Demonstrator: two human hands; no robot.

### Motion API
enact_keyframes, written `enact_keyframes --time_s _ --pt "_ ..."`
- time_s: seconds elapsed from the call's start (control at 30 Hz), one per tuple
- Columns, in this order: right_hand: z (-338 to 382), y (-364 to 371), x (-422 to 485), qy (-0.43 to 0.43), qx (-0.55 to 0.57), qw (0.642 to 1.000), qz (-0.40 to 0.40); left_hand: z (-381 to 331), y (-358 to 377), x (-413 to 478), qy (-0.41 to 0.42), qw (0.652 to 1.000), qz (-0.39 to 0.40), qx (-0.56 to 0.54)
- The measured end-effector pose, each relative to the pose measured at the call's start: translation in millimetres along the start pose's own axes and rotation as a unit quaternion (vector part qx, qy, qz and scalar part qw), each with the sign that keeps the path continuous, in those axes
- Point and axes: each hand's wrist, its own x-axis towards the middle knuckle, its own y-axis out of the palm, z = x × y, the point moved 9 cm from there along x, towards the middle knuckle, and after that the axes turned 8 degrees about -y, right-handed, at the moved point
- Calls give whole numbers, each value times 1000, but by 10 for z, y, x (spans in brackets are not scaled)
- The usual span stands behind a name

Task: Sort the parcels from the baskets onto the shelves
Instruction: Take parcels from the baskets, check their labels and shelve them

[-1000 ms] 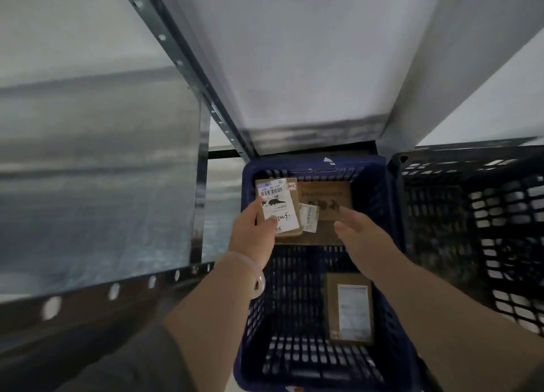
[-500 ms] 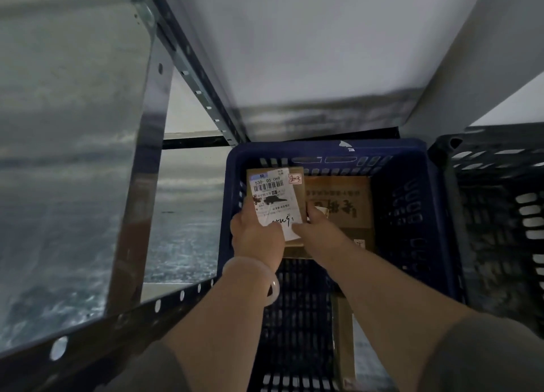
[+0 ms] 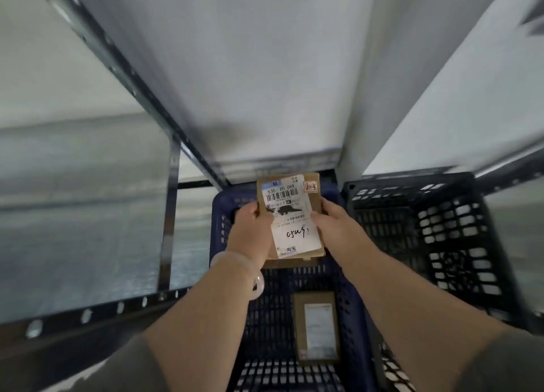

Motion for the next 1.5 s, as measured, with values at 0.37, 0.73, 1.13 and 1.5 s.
enact_keyframes --time_s 0.37,0.73,1.13,1.5 --pt "2498 -1251 -2316 -140 0 981 -138 -2107 186 -2854 152 976 155 -27" --pt "3164 -2815 -5395 -210 33 890 -404 -2622 1097 -6070 313 873 346 143" --pt "2720 -4567 -8183 -296 111 762 -565 -2158 2727 -8918 482 705 465 233" --pt "1811 -6068 -9405 -292 102 774 -553 -1284 4354 -10156 498 672 497 230"
